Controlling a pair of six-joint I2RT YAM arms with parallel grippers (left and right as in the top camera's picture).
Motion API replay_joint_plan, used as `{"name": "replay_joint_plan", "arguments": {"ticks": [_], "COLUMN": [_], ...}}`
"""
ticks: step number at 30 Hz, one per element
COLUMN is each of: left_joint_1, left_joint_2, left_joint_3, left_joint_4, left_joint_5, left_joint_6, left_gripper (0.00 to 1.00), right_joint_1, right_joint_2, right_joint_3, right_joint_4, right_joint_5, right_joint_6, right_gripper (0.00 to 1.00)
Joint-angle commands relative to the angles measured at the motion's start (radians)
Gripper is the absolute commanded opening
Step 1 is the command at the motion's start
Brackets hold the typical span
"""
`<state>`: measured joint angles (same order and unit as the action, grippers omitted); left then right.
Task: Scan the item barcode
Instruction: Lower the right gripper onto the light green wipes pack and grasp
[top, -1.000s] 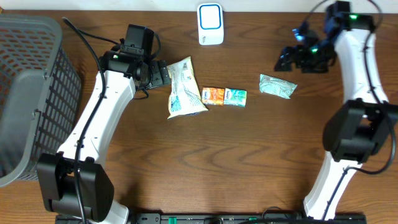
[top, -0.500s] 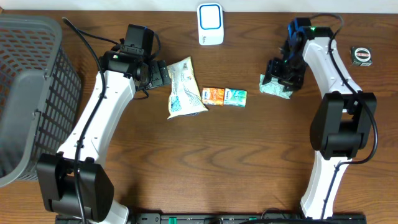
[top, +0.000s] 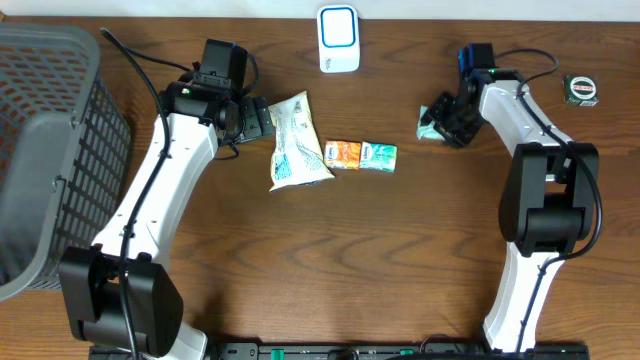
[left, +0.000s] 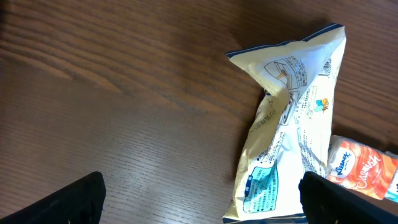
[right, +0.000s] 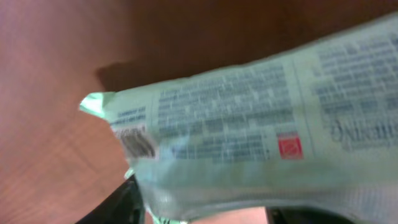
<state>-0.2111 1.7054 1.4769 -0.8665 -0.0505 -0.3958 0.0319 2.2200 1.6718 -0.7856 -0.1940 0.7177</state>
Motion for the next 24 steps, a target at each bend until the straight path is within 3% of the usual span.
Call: {"name": "replay_joint_plan", "arguments": {"ticks": [1, 3, 4, 6, 10, 13, 18, 24], "left_joint_1": [0.003, 0.003, 0.003, 0.003, 0.003, 0.003, 0.003, 0.003], "left_joint_2": [0.0, 0.0, 0.0, 0.0, 0.0, 0.0, 0.0, 0.0], "left_joint_3": [-0.001, -0.001, -0.001, -0.001, -0.001, -0.001, -0.001, -0.001], "left_joint_4": [-0.003, -0.003, -0.003, -0.003, -0.003, -0.003, -0.003, -0.003], "left_joint_5": [-0.002, -0.002, -0.002, -0.002, -0.002, -0.002, -0.002, -0.002], "left_joint_6": [-0.002, -0.002, -0.002, -0.002, -0.002, -0.002, -0.002, -0.002], "left_gripper": [0.98, 0.98, 0.98, 0.98, 0.98, 0.98, 0.98, 0.98], "right_joint_1": [-0.005, 0.002, 0.012, 0.031, 0.084, 0.113, 0.117, 0.091], "right_joint_2": [0.007, 0.007, 0.007, 0.007, 0.007, 0.007, -0.013, -0.076], "right_joint_3": [-0.008, -0.008, -0.007, -0.008, -0.008, -0.007, 0.01, 0.141], "right_joint_4": [0.071, 0.116, 0.126, 0.108, 0.002, -0.082, -0.11, -0.075], "right_joint_5": [-0.087, -0.217, -0.305, -0.344, -0.335, -0.256, -0.235, -0.119], "right_joint_6": [-0.101, -0.207, -0.276, -0.331, -0.498, -0.539, -0.48, -0.418], "right_gripper": [0.45, 0.4, 0.3, 0.24, 0.13, 0.01, 0.07, 0.05]}}
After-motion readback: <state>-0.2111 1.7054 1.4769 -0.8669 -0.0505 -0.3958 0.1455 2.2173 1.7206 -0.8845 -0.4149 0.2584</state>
